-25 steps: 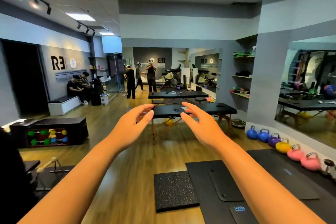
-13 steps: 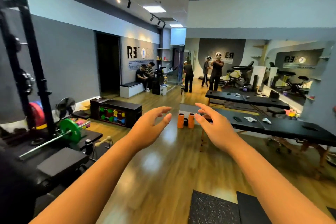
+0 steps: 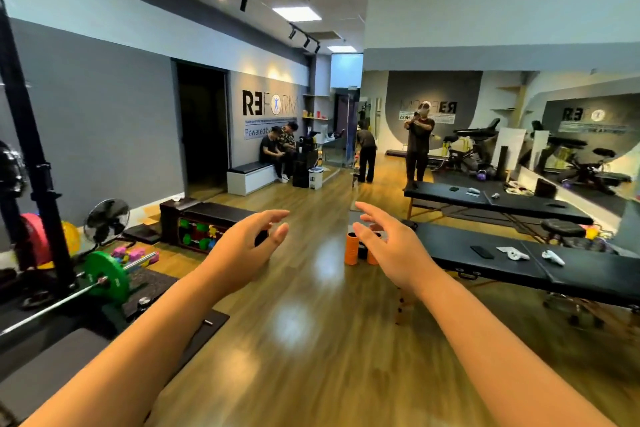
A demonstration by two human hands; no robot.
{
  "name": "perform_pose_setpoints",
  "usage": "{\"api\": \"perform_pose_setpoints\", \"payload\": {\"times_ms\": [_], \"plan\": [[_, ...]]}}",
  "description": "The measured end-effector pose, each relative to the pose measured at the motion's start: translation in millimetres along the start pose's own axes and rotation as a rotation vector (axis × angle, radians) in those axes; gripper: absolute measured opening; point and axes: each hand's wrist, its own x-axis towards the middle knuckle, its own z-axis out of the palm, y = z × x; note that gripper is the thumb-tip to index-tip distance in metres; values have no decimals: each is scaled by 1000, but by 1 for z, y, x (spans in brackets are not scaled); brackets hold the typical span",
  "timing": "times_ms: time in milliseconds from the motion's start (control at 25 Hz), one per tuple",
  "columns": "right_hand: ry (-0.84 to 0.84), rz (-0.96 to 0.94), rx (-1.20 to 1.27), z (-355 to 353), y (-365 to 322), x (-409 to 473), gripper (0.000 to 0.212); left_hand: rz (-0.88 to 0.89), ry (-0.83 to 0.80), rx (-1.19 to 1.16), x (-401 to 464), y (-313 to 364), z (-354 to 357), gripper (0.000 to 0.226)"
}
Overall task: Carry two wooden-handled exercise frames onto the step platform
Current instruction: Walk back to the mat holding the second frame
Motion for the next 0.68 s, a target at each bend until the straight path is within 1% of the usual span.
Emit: {"api": "perform_pose_setpoints", "payload": {"times_ms": [200,320,440,520,600,680], "plan": [[-67,-16,28,55,70,140,53,-54,-22,24,112,-89,36,46],[-115,-34,65,96,113,217,54,-106,13,29,164,-145,55,43],[-218,-89,79,133,149,304,55,-146,30,72,222,-191,65,44],[-281,-155,90,156,166,373,59,-189,72,88,265,-220,64,45],[-330,-210,122,182,177,435,68,-232,119,124,302,-246,63,46],[-366,-220,164,213,189,482,68,-273,129,178,333,-273,65,46]]}}
